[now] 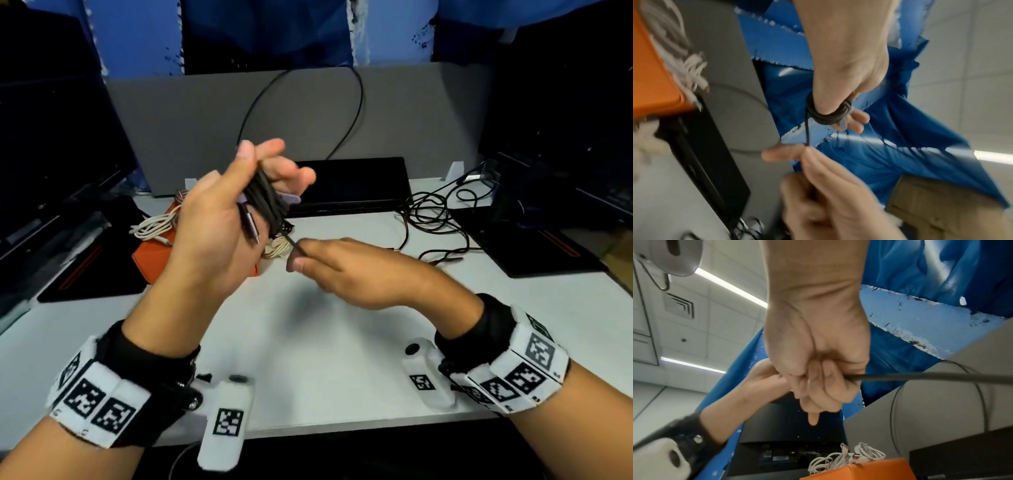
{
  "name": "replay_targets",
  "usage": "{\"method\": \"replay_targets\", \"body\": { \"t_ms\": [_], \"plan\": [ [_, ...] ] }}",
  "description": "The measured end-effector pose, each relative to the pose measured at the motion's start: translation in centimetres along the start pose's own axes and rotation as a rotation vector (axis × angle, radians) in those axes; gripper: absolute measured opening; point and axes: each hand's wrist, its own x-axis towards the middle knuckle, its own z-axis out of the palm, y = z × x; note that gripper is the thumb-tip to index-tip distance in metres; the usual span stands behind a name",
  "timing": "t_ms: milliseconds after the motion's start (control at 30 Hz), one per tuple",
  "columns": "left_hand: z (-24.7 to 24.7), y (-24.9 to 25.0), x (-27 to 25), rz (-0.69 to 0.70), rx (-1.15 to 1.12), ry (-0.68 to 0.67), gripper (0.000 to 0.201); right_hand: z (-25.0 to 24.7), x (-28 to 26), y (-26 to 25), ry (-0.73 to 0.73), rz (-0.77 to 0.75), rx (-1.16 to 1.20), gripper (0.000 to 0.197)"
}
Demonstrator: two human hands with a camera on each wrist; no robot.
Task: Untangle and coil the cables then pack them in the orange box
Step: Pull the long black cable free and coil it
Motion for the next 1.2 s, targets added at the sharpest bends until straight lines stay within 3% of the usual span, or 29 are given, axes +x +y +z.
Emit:
{"method": "replay_targets", "body": {
  "t_ms": [100, 200, 267, 367, 500, 600, 733, 800, 867, 1000, 1100, 1200],
  "plan": [
    [-0.2, -1.2, 0.0, 0.013, 0.580, -0.017, 0.023, -0.4, -0.4, -0.9, -0.019, -0.054, -0.112, 0.025],
    [-0.7, -1.8, -0.4, -0.017, 1.179, -0.194, 0.033, -2.2, -1.1, -1.0, 0.122, -0.114, -0.117, 0.021],
    [-0.7, -1.4, -0.7, -0.133, 1.076, -0.332, 0.035, -3.2, -1.6, -0.7, 0.209, -0.114, -0.049, 0.022],
    [-0.7, -0.3, -0.9, -0.244, 0.804, -0.404, 0.059, -3.8, -1.5, 0.1, 0.433, -0.131, 0.150, 0.024],
    [-1.5, -0.9, -0.8, -0.328, 0.282, -0.517, 0.055, -3.9, -0.9, 1.0, 0.591, -0.141, 0.292, 0.024],
    [-1.0, -1.9, -0.8, -0.325, -0.034, -0.585, 0.042, -2.4, -0.2, 1.0, 0.544, -0.118, 0.274, 0.035],
    [-0.7, -2.6, -0.7, -0.366, -0.306, -0.648, 0.037, -0.6, -0.1, -0.2, 0.372, -0.087, 0.650, 0.061],
    [-0.8, -2.5, -0.6, -0.366, -0.349, -0.629, 0.038, -0.2, -0.2, -0.8, 0.353, -0.109, 0.780, 0.067],
    [-0.8, -2.2, -0.6, -0.369, -0.351, -0.610, 0.038, 0.4, 0.0, -1.1, 0.424, -0.138, 0.731, 0.069],
    [-0.4, -1.6, -0.8, -0.365, -0.204, -0.554, 0.036, 0.8, 0.6, -1.2, 0.575, -0.193, 0.734, 0.041],
    [0.1, -0.7, -1.1, -0.345, -0.098, -0.462, 0.039, 0.2, 0.4, -1.3, 0.577, -0.248, 0.752, 0.039],
    [0.9, 0.5, -1.6, -0.351, 0.015, -0.358, 0.039, -0.2, 0.5, -0.7, 0.603, -0.200, 0.594, 0.041]
  ]
}}
